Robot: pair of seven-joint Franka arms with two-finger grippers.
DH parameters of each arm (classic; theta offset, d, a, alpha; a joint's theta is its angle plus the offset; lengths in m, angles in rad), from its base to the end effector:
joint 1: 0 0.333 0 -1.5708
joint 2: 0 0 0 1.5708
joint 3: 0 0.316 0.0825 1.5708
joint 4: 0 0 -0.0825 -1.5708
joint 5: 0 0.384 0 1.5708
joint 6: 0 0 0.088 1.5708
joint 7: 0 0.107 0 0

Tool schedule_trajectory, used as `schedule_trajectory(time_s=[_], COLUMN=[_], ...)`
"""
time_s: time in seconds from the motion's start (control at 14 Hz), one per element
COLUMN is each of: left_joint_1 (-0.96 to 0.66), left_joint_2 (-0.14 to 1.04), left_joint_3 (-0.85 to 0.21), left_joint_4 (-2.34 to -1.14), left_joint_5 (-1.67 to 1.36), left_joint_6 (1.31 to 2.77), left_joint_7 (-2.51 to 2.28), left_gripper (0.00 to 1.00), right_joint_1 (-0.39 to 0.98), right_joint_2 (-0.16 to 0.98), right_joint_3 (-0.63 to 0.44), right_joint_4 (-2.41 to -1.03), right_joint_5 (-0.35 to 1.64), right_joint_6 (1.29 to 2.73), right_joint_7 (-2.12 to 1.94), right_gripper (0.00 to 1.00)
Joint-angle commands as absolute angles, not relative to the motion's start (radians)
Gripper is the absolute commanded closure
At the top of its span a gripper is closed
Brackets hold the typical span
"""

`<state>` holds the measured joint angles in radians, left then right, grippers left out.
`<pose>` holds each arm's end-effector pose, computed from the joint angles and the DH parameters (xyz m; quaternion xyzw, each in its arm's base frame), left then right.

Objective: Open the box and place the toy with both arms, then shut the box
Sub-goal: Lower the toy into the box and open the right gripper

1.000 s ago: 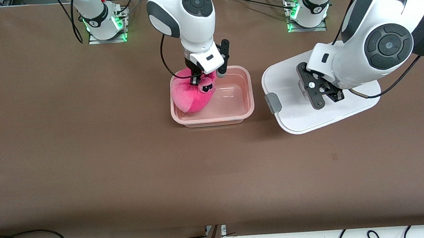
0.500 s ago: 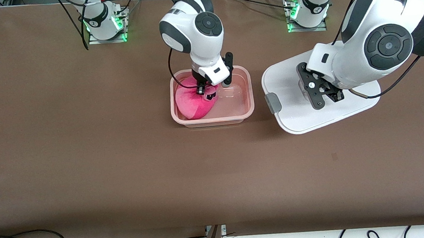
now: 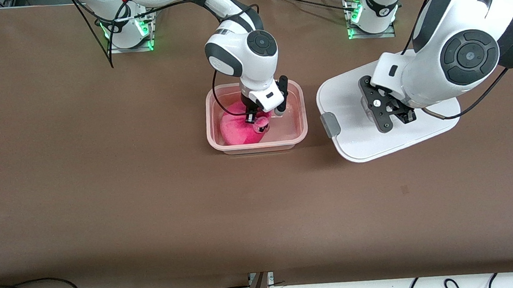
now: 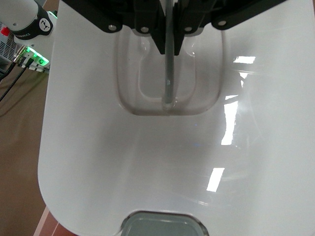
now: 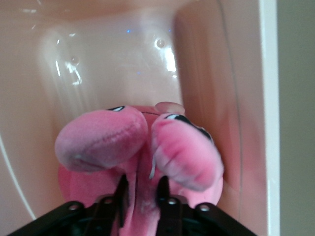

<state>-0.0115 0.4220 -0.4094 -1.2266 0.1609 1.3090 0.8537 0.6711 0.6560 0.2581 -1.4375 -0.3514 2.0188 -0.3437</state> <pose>0.6080 -0.1923 0.5254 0.8014 -0.5782 -0.1489 0.0362 0.4694 0.5383 0.3114 0.7667 0.6369 -0.0011 0.0811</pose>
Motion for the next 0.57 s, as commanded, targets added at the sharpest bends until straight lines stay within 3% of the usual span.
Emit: schedule_trajectory(time_s=[0.0,0.5], left_joint_1=[-0.008,-0.009], left_joint_2=[0.430,0.430], left_joint_3=[-0.417,-0.417], left_joint_4=[-1.201,-1.201], left_joint_5=[0.158,0.158], left_joint_6=[1.285,1.285], left_joint_7=[0.877,0.874], left_gripper=[1.00,1.00], right_joint_1=[0.684,0.681], right_joint_2=[0.655,0.647], right_joint_3=[0.250,0.252], right_joint_4=[-1.408,-1.408], right_joint_5=[-0.367,-0.313], right_joint_6=[2.031,2.106], right_joint_7=[-0.247,-0.022], right_gripper=[0.00,0.00])
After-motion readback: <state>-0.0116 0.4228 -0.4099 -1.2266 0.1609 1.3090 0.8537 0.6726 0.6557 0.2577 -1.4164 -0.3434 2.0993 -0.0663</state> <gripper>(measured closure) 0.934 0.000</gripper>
